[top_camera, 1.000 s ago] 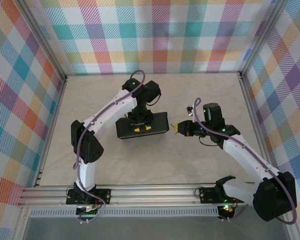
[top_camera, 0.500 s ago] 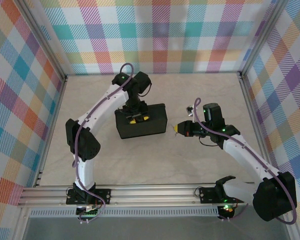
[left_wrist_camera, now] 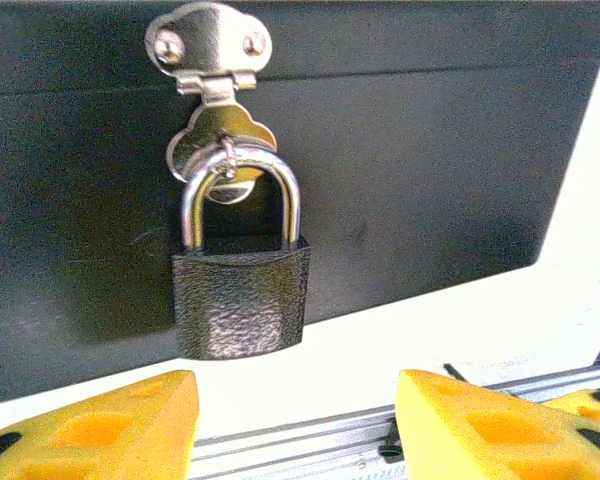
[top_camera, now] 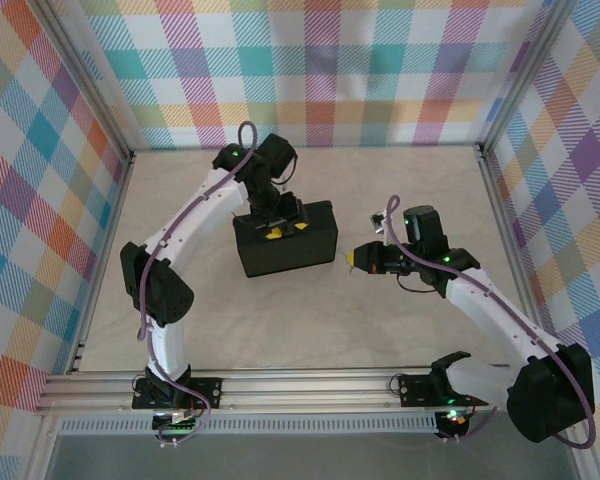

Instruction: Unlock the padlock with the key

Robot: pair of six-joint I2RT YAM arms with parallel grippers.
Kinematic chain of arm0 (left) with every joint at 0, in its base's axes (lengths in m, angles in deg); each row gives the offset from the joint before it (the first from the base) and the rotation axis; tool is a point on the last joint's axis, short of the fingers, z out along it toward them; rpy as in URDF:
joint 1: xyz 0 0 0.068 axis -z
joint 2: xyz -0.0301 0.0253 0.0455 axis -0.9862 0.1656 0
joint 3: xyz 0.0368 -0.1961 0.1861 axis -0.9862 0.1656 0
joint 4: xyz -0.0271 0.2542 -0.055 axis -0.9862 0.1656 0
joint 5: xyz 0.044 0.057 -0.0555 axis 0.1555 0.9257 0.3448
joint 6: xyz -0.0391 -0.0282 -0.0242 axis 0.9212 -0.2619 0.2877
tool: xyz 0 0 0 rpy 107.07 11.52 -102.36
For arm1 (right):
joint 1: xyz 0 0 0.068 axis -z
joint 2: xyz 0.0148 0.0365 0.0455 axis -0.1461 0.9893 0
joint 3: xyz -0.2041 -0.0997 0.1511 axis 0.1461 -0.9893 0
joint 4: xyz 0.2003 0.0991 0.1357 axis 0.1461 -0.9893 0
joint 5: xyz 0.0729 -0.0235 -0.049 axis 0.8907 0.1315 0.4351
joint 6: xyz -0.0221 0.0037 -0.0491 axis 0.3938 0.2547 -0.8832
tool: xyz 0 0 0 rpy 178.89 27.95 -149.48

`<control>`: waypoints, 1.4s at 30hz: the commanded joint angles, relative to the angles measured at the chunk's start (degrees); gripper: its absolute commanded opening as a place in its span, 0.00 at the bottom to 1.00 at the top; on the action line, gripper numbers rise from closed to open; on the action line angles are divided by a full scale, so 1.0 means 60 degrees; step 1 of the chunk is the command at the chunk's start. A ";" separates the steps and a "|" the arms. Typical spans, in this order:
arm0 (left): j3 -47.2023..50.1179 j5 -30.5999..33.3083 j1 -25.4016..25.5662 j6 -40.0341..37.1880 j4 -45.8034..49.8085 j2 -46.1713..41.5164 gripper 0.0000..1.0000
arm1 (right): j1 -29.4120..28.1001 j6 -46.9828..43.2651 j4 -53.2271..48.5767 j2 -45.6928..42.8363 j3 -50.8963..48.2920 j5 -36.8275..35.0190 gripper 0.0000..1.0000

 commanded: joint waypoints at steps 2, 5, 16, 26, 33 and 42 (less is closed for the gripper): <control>-0.0133 -0.0161 -0.0568 -0.0708 -0.0169 -0.0762 0.56 | -0.0243 0.0127 -0.0293 -0.0059 0.0357 -0.0198 0.00; -0.0157 0.0140 -0.0988 -0.1360 -0.0114 -0.0882 0.56 | -0.0419 0.0202 -0.0323 -0.0041 0.0434 -0.0316 0.00; 0.1497 0.1346 -0.2513 -0.3776 -0.2971 -0.1156 0.64 | -0.1127 0.0779 0.0355 0.0222 0.0411 -0.0362 0.00; 0.3049 -0.0519 -0.2793 -0.4257 -0.4735 -0.1333 0.64 | -0.1278 0.1169 0.0960 0.0217 0.0097 -0.0082 0.00; 0.3890 -0.2100 -0.2782 -0.3889 -0.5037 -0.1697 0.64 | -0.1277 0.1118 0.0924 0.0161 0.0041 -0.0173 0.00; 0.4733 -0.3178 -0.2630 -0.3243 -0.5151 -0.2330 0.64 | -0.1278 0.1181 0.1168 0.0193 -0.0060 -0.0105 0.00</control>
